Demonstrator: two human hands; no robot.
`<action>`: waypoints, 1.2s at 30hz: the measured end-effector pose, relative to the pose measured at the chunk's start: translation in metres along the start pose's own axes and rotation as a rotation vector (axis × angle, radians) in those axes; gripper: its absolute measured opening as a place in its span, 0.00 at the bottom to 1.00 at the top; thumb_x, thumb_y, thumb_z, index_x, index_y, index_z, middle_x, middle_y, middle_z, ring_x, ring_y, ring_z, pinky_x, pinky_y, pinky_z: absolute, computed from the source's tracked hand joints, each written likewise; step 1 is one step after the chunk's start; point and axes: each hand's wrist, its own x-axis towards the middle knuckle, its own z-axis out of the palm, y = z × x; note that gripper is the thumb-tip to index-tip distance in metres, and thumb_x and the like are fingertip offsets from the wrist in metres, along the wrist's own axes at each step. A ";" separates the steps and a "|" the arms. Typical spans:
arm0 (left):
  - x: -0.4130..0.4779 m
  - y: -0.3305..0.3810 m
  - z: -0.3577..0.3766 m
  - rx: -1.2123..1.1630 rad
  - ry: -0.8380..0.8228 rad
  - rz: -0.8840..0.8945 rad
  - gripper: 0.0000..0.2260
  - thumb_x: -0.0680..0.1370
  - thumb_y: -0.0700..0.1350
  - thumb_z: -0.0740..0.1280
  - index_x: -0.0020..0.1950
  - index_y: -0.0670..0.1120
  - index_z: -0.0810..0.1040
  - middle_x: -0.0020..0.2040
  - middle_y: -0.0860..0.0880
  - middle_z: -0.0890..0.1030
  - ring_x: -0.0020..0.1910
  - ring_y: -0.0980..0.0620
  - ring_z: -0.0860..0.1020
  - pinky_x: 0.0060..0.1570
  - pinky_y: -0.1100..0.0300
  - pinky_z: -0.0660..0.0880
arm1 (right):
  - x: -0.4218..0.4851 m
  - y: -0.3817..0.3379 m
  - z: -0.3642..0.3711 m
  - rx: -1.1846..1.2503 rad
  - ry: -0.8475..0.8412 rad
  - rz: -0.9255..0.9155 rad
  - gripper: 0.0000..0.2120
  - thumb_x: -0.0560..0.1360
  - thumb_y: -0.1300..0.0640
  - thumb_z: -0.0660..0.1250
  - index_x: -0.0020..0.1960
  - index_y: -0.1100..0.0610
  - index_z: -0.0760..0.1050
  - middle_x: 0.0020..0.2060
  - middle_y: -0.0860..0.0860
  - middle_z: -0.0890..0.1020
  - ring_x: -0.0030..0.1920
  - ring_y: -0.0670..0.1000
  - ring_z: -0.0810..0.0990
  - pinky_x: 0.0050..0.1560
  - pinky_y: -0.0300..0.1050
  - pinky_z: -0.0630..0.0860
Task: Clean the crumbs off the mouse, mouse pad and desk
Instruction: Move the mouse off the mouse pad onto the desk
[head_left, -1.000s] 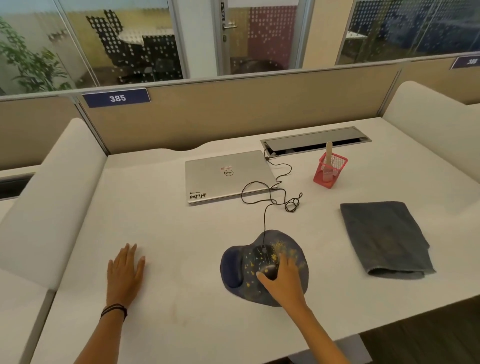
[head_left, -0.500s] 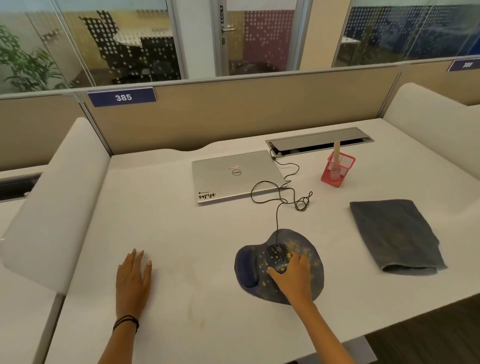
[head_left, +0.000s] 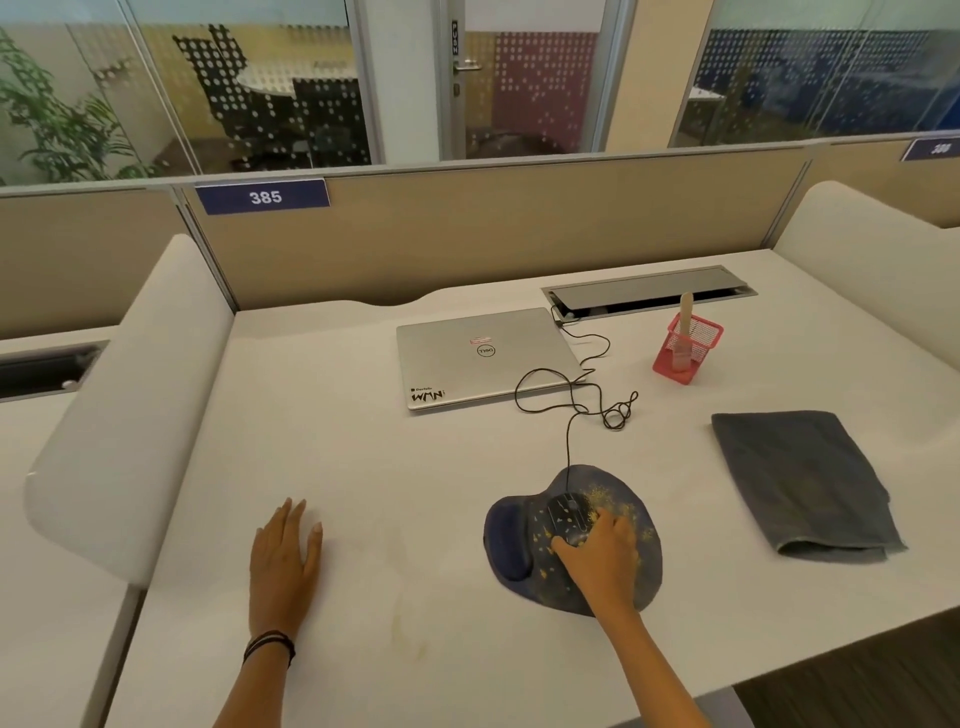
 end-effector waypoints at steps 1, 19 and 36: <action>0.000 0.000 0.000 0.003 -0.003 0.001 0.20 0.81 0.46 0.59 0.72 0.42 0.66 0.74 0.43 0.66 0.74 0.46 0.62 0.75 0.53 0.51 | 0.000 0.000 -0.001 0.003 -0.002 0.003 0.37 0.71 0.42 0.70 0.71 0.59 0.60 0.69 0.57 0.67 0.68 0.58 0.67 0.66 0.51 0.68; 0.001 0.003 0.000 0.089 -0.075 0.028 0.20 0.81 0.46 0.58 0.73 0.42 0.66 0.75 0.44 0.64 0.75 0.46 0.60 0.76 0.51 0.51 | -0.046 -0.041 0.024 0.046 -0.094 -0.242 0.35 0.68 0.45 0.72 0.68 0.57 0.63 0.61 0.54 0.69 0.61 0.53 0.69 0.60 0.46 0.73; 0.001 -0.003 0.002 0.076 -0.081 0.059 0.22 0.81 0.48 0.59 0.74 0.43 0.64 0.75 0.44 0.63 0.75 0.46 0.60 0.76 0.51 0.52 | -0.100 -0.079 0.073 0.023 -0.256 -0.411 0.33 0.68 0.46 0.69 0.68 0.55 0.61 0.60 0.51 0.67 0.61 0.51 0.67 0.61 0.40 0.68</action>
